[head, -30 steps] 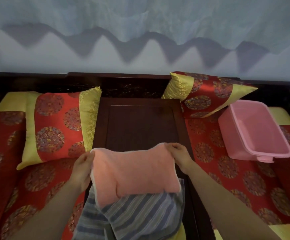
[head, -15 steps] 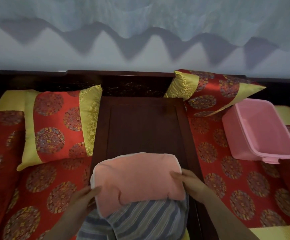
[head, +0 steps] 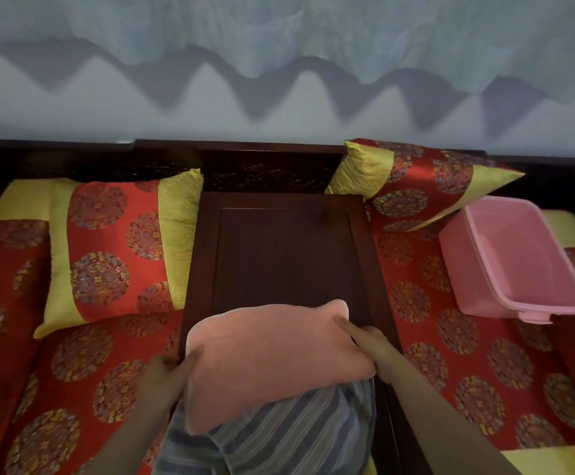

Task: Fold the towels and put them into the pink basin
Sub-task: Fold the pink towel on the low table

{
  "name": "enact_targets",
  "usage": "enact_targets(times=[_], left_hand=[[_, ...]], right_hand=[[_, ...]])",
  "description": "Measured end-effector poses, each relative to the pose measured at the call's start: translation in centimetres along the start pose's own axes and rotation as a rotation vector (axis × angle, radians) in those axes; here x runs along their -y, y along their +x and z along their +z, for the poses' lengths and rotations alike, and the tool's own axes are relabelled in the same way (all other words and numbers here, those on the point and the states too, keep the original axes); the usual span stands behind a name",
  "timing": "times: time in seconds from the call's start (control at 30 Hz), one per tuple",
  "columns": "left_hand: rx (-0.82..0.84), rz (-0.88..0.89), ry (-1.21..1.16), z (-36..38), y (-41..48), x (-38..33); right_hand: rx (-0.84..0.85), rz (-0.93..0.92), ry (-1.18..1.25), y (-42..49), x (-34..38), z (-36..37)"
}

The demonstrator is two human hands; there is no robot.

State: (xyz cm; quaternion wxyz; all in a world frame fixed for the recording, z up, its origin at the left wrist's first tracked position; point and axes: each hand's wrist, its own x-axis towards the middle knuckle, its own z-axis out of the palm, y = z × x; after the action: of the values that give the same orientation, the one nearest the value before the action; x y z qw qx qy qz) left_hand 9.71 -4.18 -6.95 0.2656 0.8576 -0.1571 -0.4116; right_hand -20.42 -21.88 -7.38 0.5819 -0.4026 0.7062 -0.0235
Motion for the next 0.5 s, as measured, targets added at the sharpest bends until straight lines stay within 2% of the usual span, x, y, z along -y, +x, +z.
enact_targets(times=[0.07, 0.13, 0.2, 0.27, 0.37, 0.5], left_hand=[[0.006, -0.087, -0.092, 0.5, 0.4, -1.2], [0.026, -0.195, -0.17, 0.9, 0.7, -2.5], [0.106, -0.242, -0.268, 1.1, 1.4, -3.1], [0.196, -0.249, -0.336, 0.7, 1.5, -4.1], [0.207, -0.055, -0.331, 0.5, 1.2, -5.1], [0.139, 0.507, -0.12, -0.7, 0.1, -6.6]], right_hand=[[-0.064, 0.042, -0.001, 0.3, 0.7, 0.5], [-0.113, 0.05, -0.108, 0.3, 1.2, 1.1], [-0.117, 0.033, -0.159, 0.6, 1.1, 1.8], [-0.108, 0.002, -0.098, 0.8, 0.9, 2.3], [-0.13, -0.11, 0.029, -0.8, 1.6, 2.2], [-0.14, -0.342, 0.156, -3.3, 3.2, -0.1]])
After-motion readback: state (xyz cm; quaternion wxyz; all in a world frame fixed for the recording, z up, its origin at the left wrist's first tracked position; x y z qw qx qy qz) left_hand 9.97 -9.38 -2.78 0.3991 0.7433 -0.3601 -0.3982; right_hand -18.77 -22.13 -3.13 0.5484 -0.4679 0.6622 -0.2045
